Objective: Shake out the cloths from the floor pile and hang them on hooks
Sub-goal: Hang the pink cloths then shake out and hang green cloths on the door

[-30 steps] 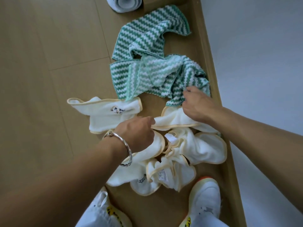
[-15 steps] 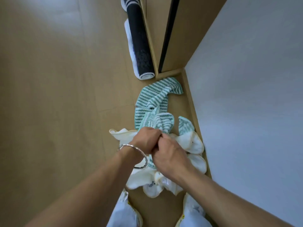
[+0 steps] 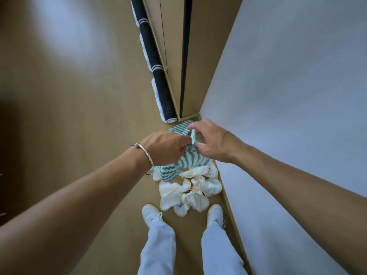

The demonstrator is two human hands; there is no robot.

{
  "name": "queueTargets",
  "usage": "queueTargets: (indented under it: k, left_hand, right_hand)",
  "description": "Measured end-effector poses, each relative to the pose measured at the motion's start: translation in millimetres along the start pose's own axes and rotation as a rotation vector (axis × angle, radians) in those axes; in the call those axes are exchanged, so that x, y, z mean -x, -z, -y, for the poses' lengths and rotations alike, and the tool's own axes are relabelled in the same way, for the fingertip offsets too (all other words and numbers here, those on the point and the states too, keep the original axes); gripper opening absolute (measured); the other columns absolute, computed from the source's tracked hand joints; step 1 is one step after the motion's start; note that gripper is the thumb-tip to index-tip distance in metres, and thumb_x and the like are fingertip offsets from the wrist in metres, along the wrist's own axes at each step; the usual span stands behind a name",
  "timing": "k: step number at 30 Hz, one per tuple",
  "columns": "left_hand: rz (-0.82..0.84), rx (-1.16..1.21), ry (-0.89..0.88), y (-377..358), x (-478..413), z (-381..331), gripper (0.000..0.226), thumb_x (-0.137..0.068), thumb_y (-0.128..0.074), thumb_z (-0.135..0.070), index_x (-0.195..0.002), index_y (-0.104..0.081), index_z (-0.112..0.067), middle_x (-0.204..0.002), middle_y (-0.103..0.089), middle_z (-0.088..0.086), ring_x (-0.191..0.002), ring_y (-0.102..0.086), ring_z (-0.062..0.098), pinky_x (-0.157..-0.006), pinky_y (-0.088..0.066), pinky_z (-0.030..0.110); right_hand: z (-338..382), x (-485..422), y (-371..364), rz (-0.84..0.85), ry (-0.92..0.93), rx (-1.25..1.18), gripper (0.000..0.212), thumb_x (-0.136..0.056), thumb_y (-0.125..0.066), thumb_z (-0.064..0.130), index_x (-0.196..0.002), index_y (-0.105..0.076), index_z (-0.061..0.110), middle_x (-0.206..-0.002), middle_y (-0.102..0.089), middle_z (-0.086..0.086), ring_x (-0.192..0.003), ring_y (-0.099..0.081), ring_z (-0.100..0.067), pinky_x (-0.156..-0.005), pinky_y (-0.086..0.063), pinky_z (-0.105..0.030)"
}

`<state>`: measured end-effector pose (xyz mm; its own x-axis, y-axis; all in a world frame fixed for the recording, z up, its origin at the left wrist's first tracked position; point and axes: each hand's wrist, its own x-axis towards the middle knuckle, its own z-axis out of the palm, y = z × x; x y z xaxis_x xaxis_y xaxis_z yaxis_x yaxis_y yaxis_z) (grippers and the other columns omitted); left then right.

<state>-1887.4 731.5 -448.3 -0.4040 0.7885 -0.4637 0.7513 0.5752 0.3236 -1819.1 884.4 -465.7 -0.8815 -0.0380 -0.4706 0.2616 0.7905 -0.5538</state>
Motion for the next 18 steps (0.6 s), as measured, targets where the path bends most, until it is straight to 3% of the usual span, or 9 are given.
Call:
queueTargets:
  k: [2, 5, 8, 10, 13, 16, 18]
  left_hand:
    - [-0.019, -0.069, -0.048, 37.1, 28.9, -24.3, 0.031, -0.098, -0.034, -0.020, -0.121, -0.054, -0.025, -0.068, -0.047, -0.004, -0.061, -0.046, 0.016, -0.058, -0.038, 0.028]
    - [-0.025, -0.076, -0.084, 77.6, 64.2, -54.0, 0.034, -0.098, -0.035, -0.020, -0.124, -0.054, -0.030, -0.089, -0.063, -0.002, -0.074, -0.057, 0.019, -0.063, -0.043, 0.029]
    - [-0.076, -0.053, -0.061, 107.2, 86.7, -68.9, 0.035, -0.093, -0.037, -0.015, -0.122, -0.052, -0.028, -0.105, -0.065, 0.002, -0.089, -0.061, 0.020, -0.069, -0.048, 0.032]
    - [-0.136, -0.059, -0.041, 124.6, 96.2, -69.1, 0.032, -0.088, -0.038, -0.013, -0.113, -0.054, -0.025, -0.107, -0.064, -0.001, -0.094, -0.061, 0.020, -0.068, -0.046, 0.030]
    - [-0.170, -0.135, -0.057, 150.0, 103.2, -67.6, 0.017, -0.085, -0.039, -0.010, -0.092, -0.053, -0.018, -0.099, -0.063, -0.001, -0.091, -0.059, 0.021, -0.063, -0.040, 0.028]
    - [-0.192, -0.171, -0.137, 173.8, 109.3, -67.6, 0.013, -0.086, -0.039, -0.012, -0.079, -0.048, -0.018, -0.081, -0.055, -0.001, -0.077, -0.053, 0.021, -0.062, -0.036, 0.027]
    - [-0.204, -0.176, -0.223, 188.5, 111.6, -68.2, 0.022, -0.089, -0.039, -0.015, -0.068, -0.039, -0.022, -0.070, -0.047, -0.005, -0.073, -0.051, 0.020, -0.063, -0.039, 0.028]
  right_hand:
    - [24.0, 30.9, 26.4, 0.114, 0.038, 0.091, 0.058, -0.087, -0.060, 0.025, -0.141, -0.038, 0.031, -0.140, -0.036, 0.003, -0.125, -0.041, -0.016, -0.101, -0.043, -0.037]
    - [53.9, 74.8, 57.3, 0.097, 0.113, 0.289, 0.038, -0.091, -0.056, 0.033, -0.128, -0.055, 0.023, -0.143, -0.036, -0.002, -0.131, -0.035, -0.020, -0.106, -0.039, -0.041]
    - [78.7, 110.1, 95.3, 0.089, 0.082, 0.351, 0.026, -0.096, -0.049, 0.033, -0.108, -0.060, 0.014, -0.118, -0.057, -0.006, -0.113, -0.052, -0.025, -0.088, -0.046, -0.036]
    - [94.8, 134.0, 125.8, 0.126, -0.008, 0.342, 0.021, -0.098, -0.046, 0.033, -0.092, -0.056, 0.017, -0.103, -0.061, -0.004, -0.100, -0.056, -0.024, -0.074, -0.040, -0.029]
    - [115.1, 169.9, 161.0, 0.055, -0.109, 0.380, 0.035, -0.099, -0.046, 0.033, -0.066, -0.038, 0.024, -0.073, -0.045, 0.009, -0.083, -0.047, -0.018, -0.064, -0.032, -0.028]
    - [131.3, 197.5, 175.2, -0.046, -0.230, 0.350, 0.026, -0.099, -0.045, 0.033, -0.076, -0.044, 0.022, -0.079, -0.046, 0.006, -0.084, -0.046, -0.016, -0.070, -0.032, -0.026]
    - [143.0, 216.4, 174.8, -0.103, -0.331, 0.306, 0.018, -0.099, -0.044, 0.034, -0.086, -0.047, 0.022, -0.086, -0.048, 0.004, -0.086, -0.046, -0.016, -0.072, -0.032, -0.027]
